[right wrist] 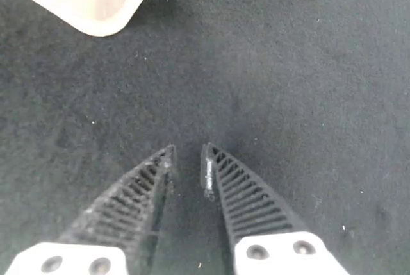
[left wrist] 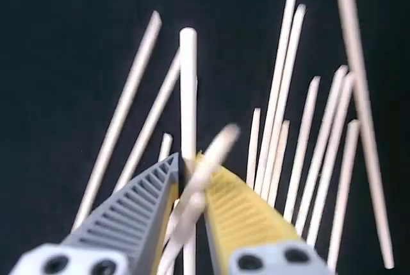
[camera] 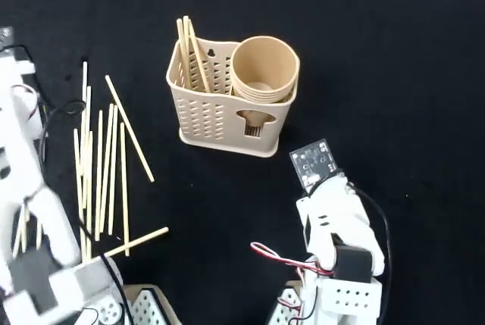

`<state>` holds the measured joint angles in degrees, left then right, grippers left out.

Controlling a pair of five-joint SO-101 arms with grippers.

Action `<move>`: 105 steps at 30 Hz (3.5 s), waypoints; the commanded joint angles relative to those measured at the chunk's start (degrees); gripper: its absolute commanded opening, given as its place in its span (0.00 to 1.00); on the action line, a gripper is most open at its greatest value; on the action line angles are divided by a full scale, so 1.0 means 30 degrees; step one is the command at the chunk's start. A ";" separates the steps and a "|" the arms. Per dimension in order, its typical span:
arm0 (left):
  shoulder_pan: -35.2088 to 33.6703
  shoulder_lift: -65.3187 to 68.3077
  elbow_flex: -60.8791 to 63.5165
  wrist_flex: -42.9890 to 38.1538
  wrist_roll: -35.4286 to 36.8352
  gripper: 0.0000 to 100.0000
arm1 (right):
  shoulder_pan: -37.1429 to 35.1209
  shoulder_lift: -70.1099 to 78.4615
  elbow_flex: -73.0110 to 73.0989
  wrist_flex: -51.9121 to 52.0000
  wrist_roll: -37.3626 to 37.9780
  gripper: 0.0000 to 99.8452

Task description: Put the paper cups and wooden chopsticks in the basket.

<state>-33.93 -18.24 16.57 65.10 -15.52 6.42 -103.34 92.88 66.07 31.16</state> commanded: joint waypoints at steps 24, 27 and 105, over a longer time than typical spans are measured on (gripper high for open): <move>0.6608 -1.9810 1.2059 -1.6322 0.5363 0.03 | 0.0205 -0.1392 -0.0103 -0.0381 0.0059 0.08; 0.7546 -1.9985 1.1179 -1.7026 0.9377 0.03 | 0.0205 -0.1392 -0.0103 -0.0381 0.0059 0.08; -0.0864 0.5187 -0.3678 0.3165 -0.5509 0.22 | 0.0234 -0.1392 -0.0044 -0.0586 0.0059 0.08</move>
<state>-36.04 -9.01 9.71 76.09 -24.66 6.42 -103.34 92.88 65.45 31.16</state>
